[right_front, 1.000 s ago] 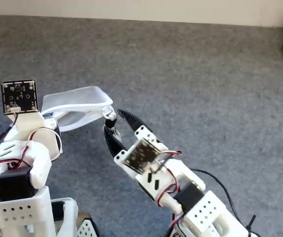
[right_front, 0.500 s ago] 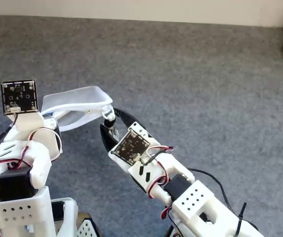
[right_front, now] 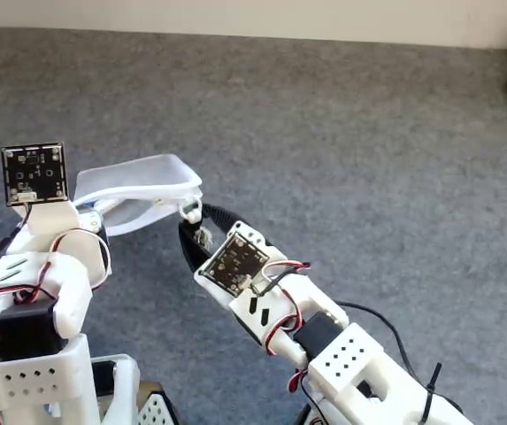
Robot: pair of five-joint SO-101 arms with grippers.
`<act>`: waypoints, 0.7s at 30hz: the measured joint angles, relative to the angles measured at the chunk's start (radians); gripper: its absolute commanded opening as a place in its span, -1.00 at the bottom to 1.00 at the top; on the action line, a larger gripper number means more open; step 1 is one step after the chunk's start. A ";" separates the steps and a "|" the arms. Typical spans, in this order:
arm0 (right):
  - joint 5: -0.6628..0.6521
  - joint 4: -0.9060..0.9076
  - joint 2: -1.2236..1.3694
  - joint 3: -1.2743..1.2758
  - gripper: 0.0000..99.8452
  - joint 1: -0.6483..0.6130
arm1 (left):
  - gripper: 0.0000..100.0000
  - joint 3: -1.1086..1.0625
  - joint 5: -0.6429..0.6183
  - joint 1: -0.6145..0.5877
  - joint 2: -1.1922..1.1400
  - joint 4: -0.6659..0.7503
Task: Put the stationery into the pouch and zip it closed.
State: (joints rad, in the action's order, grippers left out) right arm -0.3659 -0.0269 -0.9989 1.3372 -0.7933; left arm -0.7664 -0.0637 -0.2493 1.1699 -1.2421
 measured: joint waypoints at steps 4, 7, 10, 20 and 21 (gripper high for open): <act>0.000 0.000 0.000 0.000 -0.98 0.000 | -0.98 0.000 0.000 0.000 0.000 0.000; 0.000 0.000 0.000 0.000 -0.98 0.000 | -0.98 0.000 0.000 0.000 0.000 0.000; 0.000 0.000 0.000 0.000 -0.99 0.003 | -0.98 0.000 0.000 0.000 0.000 0.000; 0.000 0.311 -0.038 -0.101 -0.99 0.051 | -0.98 0.000 0.040 0.006 0.000 0.000; 0.000 0.356 -0.058 -0.120 -0.99 0.051 | -0.98 0.000 0.058 0.005 0.000 0.000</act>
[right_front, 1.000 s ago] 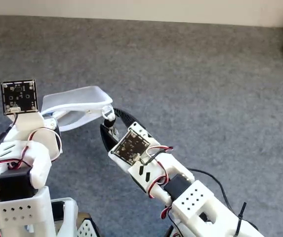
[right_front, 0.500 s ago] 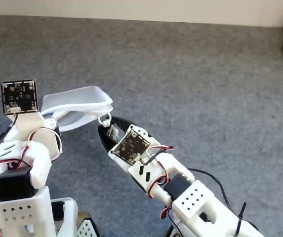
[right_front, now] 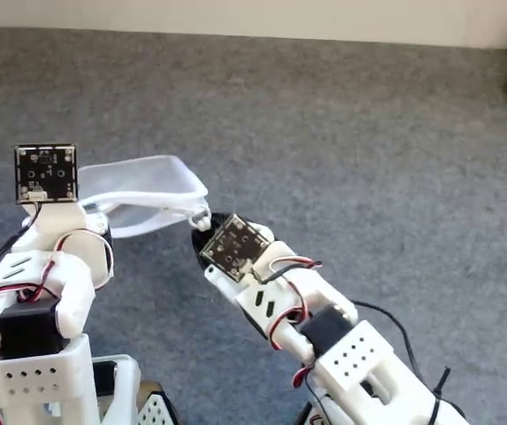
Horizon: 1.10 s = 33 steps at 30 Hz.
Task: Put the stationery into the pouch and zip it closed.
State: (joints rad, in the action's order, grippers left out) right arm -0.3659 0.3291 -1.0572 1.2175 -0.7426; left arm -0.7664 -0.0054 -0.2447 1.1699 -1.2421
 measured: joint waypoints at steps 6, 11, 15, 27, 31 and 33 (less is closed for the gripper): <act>0.000 0.216 -0.117 -0.052 -0.99 0.000 | -0.98 0.000 0.077 0.002 0.000 0.000; -0.103 0.344 -0.164 -0.052 -0.99 0.000 | -0.82 0.000 0.157 0.003 0.000 0.000; -0.160 0.417 -0.210 -0.052 -0.99 0.000 | -0.66 0.000 0.196 0.003 0.002 0.000; -0.267 0.658 -0.430 -0.017 -0.99 -0.157 | -0.64 0.051 0.261 0.158 0.002 0.000; -0.307 0.658 -0.491 0.075 -0.99 -0.186 | -0.64 0.068 0.264 0.259 0.002 0.000; -0.315 0.658 -0.520 0.103 -0.99 -0.204 | -0.64 0.068 0.264 0.315 0.002 0.023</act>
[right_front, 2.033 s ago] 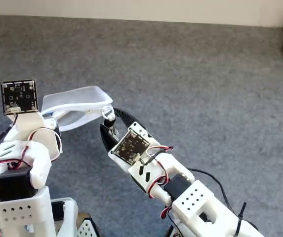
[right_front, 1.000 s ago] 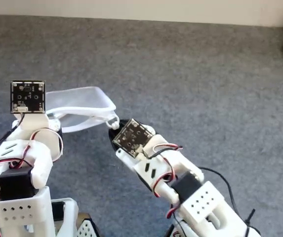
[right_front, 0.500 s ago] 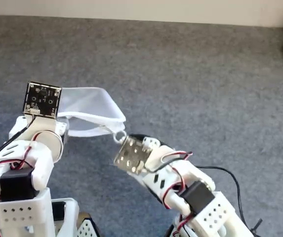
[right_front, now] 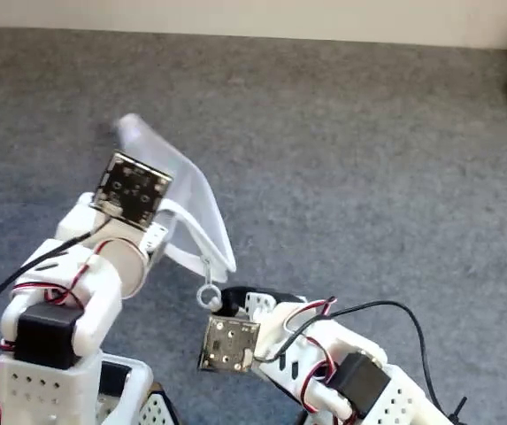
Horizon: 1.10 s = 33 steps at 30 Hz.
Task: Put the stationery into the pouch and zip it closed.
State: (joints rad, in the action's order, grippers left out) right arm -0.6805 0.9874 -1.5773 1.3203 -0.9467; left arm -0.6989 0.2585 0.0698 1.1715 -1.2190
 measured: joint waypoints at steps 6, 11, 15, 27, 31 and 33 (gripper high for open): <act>-0.003 0.002 -0.069 0.044 -0.99 -0.041 | -0.64 -0.040 0.000 0.163 -0.002 0.127; -0.003 0.002 -0.068 0.052 -0.99 -0.044 | -0.63 -0.064 0.018 0.301 -0.002 0.169; -0.009 0.002 -0.069 0.054 -0.99 -0.049 | -0.63 -0.064 0.091 0.413 -0.002 0.176; -0.009 0.002 -0.069 0.054 -0.99 -0.043 | -0.64 -0.063 0.172 0.539 0.000 0.071; -0.009 0.003 -0.068 0.054 -0.99 -0.011 | -0.64 0.002 0.173 0.534 0.000 -0.011; -0.009 0.003 -0.068 0.054 -0.99 0.005 | -0.64 0.051 0.173 0.534 0.000 -0.048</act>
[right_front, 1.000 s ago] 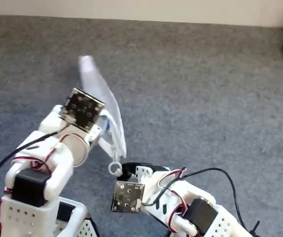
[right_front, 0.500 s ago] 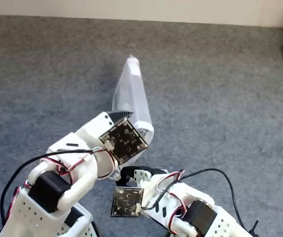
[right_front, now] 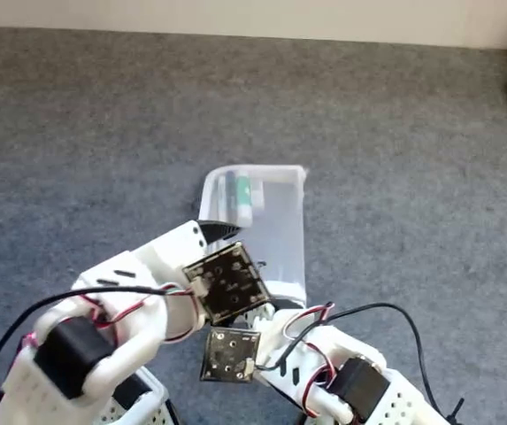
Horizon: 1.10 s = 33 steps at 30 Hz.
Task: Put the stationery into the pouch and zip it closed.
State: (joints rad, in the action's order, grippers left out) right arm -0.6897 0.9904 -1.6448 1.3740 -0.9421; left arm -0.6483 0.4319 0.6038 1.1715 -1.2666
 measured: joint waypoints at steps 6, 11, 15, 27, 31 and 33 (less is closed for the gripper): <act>0.000 0.000 0.000 0.000 -0.99 0.083 | -0.64 0.063 0.000 -0.077 0.012 -0.037; 0.000 0.055 0.000 -0.031 -0.99 0.144 | -0.63 0.063 0.000 -0.164 0.012 -0.069; 0.000 0.157 0.000 -0.129 -0.99 0.189 | -0.63 0.063 0.000 -0.183 0.012 -0.133; 0.000 0.181 -0.002 -0.207 -0.99 0.322 | -0.47 0.063 0.089 -0.186 0.012 -0.239; 0.000 0.181 -0.043 -0.215 -0.99 0.350 | -0.47 0.005 0.089 -0.186 0.012 -0.236; 0.000 0.187 -0.095 -0.226 -0.99 0.358 | -0.47 -0.025 0.089 -0.186 0.011 -0.213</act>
State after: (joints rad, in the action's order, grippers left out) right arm -0.6897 1.1776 -1.7400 1.1485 -0.5846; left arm -0.6728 0.5209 0.4181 1.1822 -1.4799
